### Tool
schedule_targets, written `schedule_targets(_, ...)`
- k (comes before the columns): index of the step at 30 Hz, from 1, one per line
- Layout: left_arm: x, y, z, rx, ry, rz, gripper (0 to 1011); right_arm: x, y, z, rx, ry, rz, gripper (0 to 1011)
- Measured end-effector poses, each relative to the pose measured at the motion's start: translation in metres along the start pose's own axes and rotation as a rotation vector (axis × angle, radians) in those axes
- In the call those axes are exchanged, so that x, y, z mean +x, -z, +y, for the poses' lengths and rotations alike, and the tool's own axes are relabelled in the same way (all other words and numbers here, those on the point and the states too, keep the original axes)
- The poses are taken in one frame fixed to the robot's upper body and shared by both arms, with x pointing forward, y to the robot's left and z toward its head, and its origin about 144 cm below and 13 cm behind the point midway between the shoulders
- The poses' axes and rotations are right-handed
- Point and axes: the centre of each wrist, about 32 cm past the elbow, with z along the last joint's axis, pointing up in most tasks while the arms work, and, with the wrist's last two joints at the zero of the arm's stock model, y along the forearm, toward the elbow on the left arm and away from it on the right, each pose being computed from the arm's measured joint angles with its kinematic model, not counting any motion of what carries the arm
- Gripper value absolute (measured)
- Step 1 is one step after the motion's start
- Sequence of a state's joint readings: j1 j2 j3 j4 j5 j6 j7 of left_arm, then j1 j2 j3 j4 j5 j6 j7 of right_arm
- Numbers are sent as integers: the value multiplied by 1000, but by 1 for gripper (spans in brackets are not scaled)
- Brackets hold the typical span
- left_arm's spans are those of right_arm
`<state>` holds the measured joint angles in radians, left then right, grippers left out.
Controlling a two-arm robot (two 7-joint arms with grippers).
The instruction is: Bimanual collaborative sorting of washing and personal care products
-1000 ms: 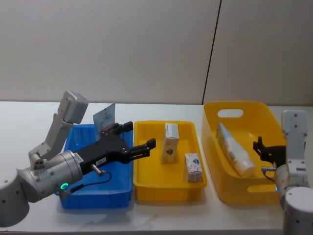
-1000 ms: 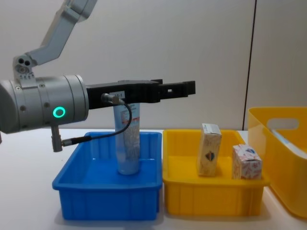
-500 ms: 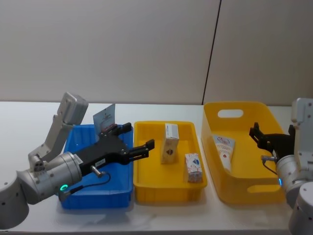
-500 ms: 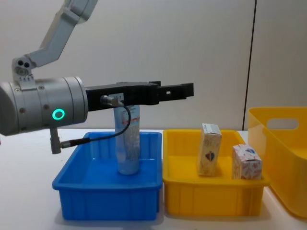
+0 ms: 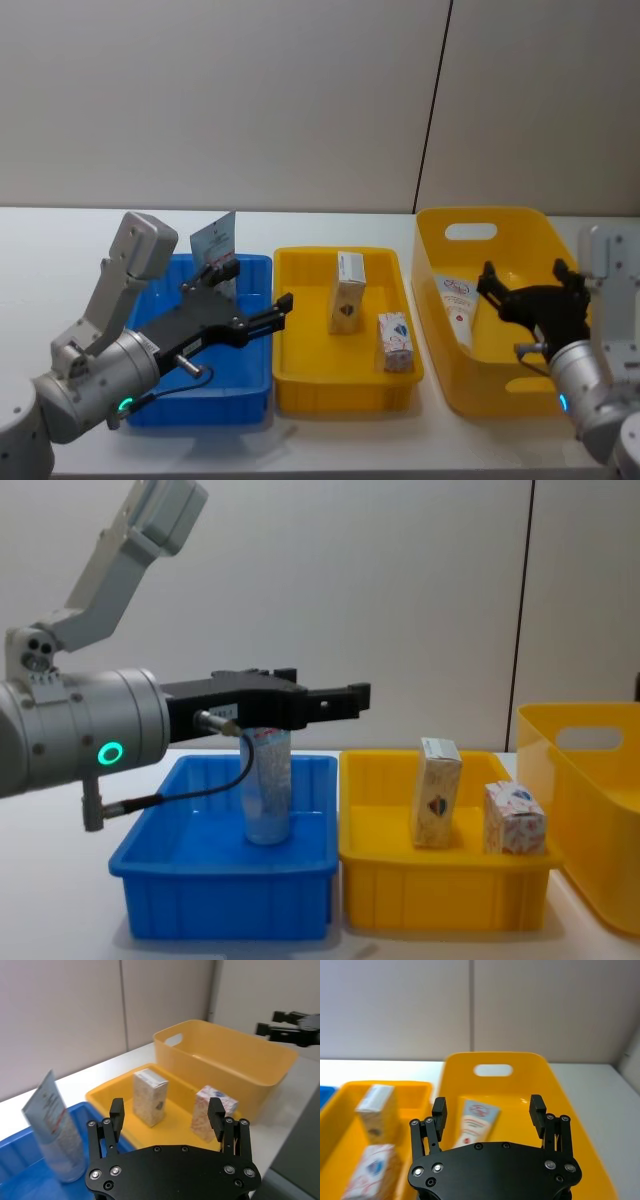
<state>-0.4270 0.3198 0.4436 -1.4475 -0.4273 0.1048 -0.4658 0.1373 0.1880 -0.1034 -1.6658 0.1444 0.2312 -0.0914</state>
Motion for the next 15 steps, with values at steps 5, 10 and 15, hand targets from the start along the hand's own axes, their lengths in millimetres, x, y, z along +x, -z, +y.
schedule_targets(5, -7, 4, 6, 8, -63, -34, 1001, -3, 9, -15, 34, -103, 2, 1003)
schedule_targets(10, -14, 8, 12, 11, -127, -69, 1001, -5, 16, -27, 59, -190, 8, 1004)
schedule_targets(15, -20, 11, 16, 12, -181, -99, 1001, -8, 23, -40, 81, -275, 17, 1003)
